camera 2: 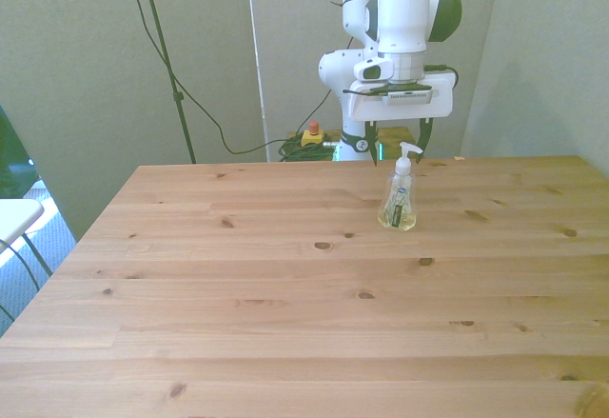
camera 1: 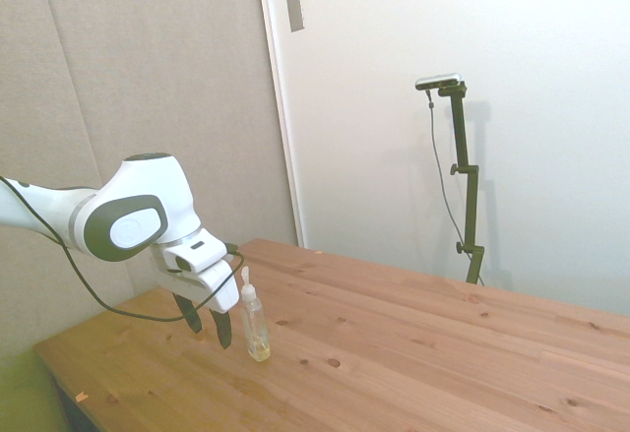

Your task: Knock down the sanitizer

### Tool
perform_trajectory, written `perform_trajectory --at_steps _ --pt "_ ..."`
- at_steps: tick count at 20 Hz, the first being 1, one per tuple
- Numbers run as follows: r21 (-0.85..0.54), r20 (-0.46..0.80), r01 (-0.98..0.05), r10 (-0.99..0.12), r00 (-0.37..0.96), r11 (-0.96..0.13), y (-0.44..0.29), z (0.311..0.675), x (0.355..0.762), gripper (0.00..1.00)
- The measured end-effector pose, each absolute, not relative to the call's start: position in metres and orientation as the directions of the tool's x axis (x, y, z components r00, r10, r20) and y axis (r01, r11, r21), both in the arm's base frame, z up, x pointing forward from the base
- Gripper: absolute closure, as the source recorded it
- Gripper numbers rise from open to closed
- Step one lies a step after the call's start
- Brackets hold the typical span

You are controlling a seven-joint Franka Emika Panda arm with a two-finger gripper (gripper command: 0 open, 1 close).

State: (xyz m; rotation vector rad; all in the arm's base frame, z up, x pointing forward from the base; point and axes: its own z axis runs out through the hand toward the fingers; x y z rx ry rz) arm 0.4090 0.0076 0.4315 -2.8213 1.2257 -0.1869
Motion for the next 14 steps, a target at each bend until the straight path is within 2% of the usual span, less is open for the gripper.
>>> perform_trajectory --at_steps 2,3,14 --pt "-0.101 0.086 -0.724 -0.731 0.677 -0.683 0.008 0.430 0.409 0.00" --pt "-0.097 0.086 -0.722 -0.729 0.679 -0.685 0.009 0.430 0.410 1.00" --pt "-0.078 0.111 -0.733 -0.737 0.667 -0.676 0.036 0.422 0.436 1.00"
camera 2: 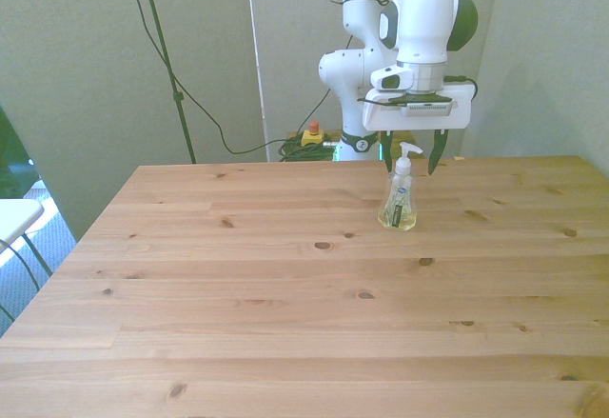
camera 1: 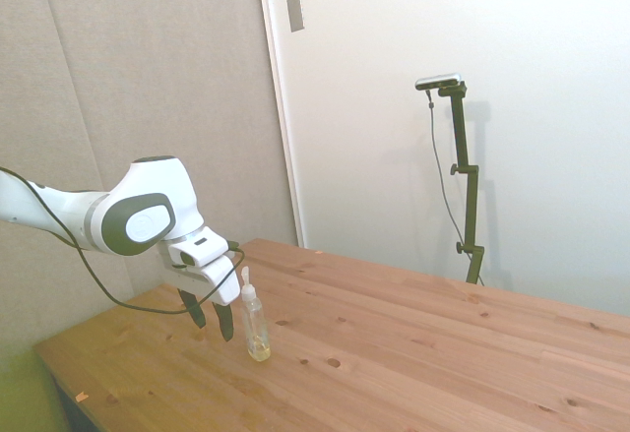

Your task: Knock down the sanitizer

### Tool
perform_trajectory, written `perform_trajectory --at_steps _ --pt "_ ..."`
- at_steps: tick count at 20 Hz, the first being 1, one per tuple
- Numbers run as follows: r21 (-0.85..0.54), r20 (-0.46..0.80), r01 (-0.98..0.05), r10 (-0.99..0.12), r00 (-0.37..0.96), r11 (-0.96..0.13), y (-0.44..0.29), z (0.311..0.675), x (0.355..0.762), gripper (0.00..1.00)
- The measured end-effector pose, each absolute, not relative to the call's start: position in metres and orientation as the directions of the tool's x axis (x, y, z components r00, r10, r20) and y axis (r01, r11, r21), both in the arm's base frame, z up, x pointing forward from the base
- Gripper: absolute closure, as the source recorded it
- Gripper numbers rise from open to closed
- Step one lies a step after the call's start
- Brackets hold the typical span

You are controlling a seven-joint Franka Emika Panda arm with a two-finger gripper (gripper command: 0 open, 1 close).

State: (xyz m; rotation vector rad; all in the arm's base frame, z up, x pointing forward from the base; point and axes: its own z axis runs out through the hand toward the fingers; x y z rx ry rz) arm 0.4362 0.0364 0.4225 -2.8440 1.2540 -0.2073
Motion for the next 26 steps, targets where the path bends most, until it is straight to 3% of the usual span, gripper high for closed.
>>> perform_trajectory --at_steps 16,26 --pt "-0.060 0.129 -0.762 -0.762 0.635 -0.645 0.033 0.409 0.463 1.00" --pt "-0.079 0.151 -0.804 -0.804 0.575 -0.590 0.009 0.415 0.506 1.00"
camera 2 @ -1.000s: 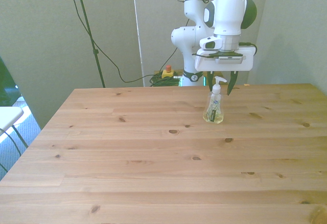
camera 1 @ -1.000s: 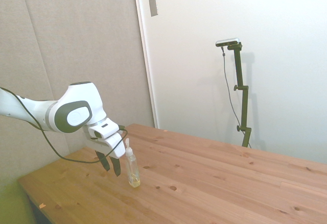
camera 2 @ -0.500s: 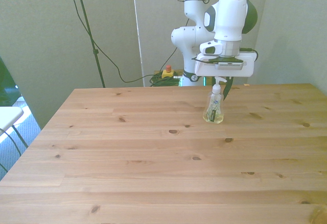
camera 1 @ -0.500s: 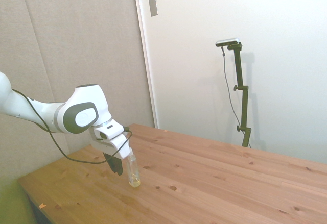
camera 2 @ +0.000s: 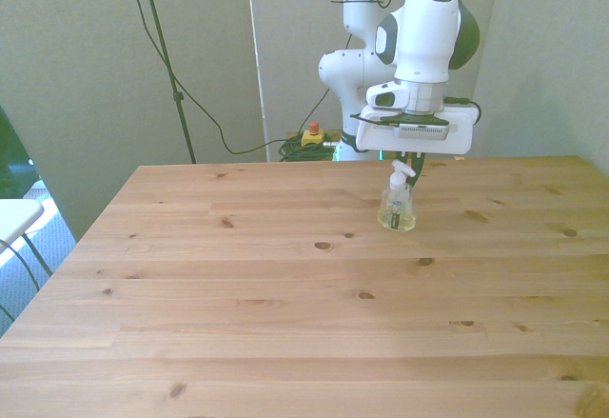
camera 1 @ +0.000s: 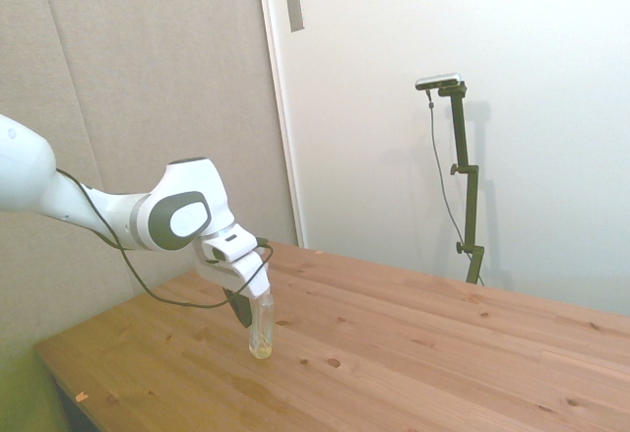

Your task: Knock down the sanitizer

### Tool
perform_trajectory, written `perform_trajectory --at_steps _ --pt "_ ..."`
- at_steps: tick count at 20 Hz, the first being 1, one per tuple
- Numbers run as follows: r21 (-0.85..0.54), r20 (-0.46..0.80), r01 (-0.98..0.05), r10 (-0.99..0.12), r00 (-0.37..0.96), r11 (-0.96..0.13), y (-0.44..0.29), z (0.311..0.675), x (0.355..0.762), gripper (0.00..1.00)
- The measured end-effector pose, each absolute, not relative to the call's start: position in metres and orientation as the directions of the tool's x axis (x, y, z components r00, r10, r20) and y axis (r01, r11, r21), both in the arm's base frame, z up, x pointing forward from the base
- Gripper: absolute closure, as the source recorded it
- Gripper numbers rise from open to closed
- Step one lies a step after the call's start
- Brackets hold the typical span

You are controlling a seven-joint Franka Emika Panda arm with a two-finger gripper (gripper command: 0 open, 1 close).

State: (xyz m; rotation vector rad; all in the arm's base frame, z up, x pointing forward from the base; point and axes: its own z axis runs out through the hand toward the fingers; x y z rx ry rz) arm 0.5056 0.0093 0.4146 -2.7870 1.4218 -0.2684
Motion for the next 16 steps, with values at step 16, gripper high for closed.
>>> perform_trajectory --at_steps 16 --pt "-0.144 0.204 -0.887 -0.890 0.407 -0.439 -0.057 0.424 0.567 1.00"
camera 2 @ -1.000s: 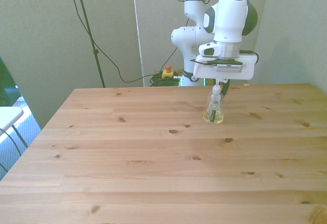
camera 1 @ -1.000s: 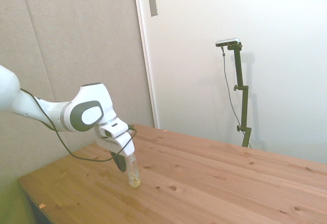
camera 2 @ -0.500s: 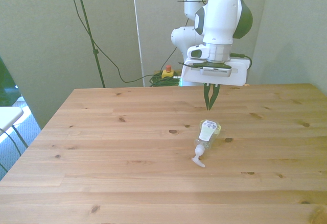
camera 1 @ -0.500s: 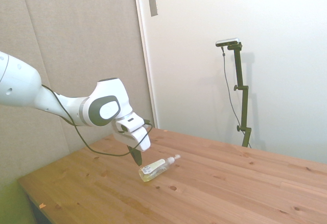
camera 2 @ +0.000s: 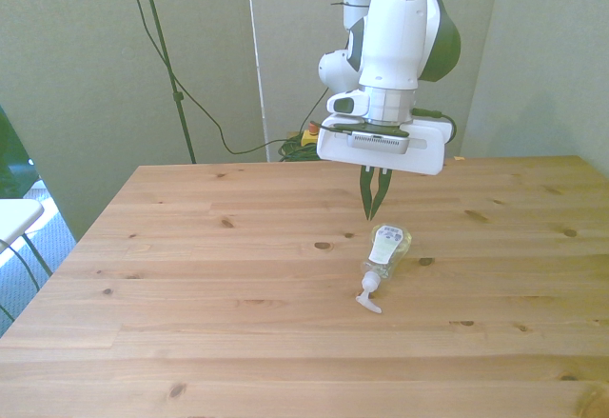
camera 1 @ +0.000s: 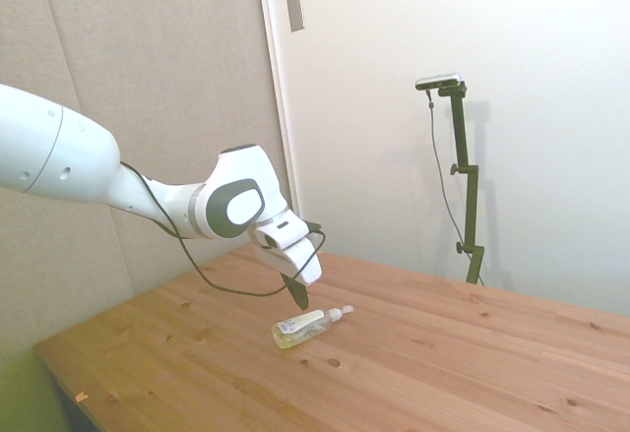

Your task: Knock down the sanitizer

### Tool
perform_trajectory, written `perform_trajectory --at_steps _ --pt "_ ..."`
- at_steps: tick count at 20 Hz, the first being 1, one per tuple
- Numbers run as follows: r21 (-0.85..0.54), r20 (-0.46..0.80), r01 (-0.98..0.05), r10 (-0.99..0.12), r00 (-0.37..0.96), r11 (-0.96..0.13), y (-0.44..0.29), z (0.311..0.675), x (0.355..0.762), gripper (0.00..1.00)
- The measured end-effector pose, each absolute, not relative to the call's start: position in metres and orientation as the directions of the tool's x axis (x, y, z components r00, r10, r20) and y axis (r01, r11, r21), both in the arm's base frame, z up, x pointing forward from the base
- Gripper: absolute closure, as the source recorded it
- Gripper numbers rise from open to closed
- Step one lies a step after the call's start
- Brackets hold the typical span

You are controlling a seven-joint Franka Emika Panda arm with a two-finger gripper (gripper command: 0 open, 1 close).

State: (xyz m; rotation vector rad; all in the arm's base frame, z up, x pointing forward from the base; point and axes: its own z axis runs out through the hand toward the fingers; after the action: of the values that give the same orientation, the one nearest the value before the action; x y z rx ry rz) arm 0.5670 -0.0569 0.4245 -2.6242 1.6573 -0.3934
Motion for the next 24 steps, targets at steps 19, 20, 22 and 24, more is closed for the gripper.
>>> perform_trajectory --at_steps 19,20,22,24 --pt "-0.174 0.211 -0.851 -0.862 0.460 -0.496 -0.027 0.426 0.562 0.00" --pt "-0.176 0.213 -0.842 -0.855 0.473 -0.510 -0.022 0.426 0.558 0.00" --pt "-0.174 0.220 -0.827 -0.840 0.497 -0.535 -0.013 0.425 0.549 0.00" --pt "-0.166 0.220 -0.816 -0.827 0.517 -0.554 -0.005 0.424 0.540 0.00"
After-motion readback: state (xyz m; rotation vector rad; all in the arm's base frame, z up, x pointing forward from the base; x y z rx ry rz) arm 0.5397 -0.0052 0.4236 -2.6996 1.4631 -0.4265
